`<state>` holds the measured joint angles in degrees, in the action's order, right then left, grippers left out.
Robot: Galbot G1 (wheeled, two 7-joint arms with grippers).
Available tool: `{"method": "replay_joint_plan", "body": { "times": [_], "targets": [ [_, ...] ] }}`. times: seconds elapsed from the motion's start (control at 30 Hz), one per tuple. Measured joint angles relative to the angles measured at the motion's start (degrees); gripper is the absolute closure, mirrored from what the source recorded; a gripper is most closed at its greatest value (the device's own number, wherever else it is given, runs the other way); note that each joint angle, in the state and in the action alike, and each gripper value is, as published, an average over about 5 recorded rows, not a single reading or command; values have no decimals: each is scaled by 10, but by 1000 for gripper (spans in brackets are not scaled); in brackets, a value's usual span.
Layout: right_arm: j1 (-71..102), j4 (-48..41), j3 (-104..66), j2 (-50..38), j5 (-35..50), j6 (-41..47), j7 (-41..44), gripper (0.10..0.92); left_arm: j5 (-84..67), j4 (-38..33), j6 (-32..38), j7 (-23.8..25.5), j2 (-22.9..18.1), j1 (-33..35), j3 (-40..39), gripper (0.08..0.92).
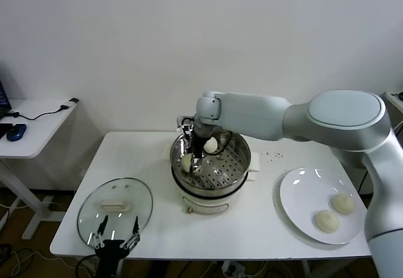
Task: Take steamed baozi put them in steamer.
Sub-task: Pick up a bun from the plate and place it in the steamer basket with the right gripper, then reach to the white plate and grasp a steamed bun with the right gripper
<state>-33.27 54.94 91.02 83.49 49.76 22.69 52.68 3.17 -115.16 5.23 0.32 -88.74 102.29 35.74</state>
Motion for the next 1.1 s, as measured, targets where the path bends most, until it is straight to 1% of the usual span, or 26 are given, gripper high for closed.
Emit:
{"method": "replay_joint_plan", "body": {
  "times": [0.1, 0.3, 0.47, 0.6, 0.73, 0.93, 1.1],
  "targets": [
    [-1, 0, -1, -1, -1, 0, 1, 207, 0, 0, 0, 0, 0, 0, 0, 177],
    [-15, 14, -4, -17, -1, 0, 3, 203, -2, 0, 2, 0, 1, 6, 3, 177],
    [-50, 53, 1, -57, -1, -5, 11, 203, -3, 0, 5, 0, 3, 10, 0, 177],
    [-93, 99, 13, -111, -9, -14, 25, 203, -3, -2, 5, 0, 3, 12, -2, 177],
    [-141, 152, 34, -178, -36, -29, 44, 203, -3, -3, 3, 0, 4, 10, -1, 177],
    [-180, 230, 59, -295, -108, -48, 66, 203, 1, -7, -2, 0, 4, 9, -1, 177],
    [-168, 277, 54, -393, -180, -57, 75, 203, 7, -8, -4, 0, 4, 12, 1, 177]
  ]
}}
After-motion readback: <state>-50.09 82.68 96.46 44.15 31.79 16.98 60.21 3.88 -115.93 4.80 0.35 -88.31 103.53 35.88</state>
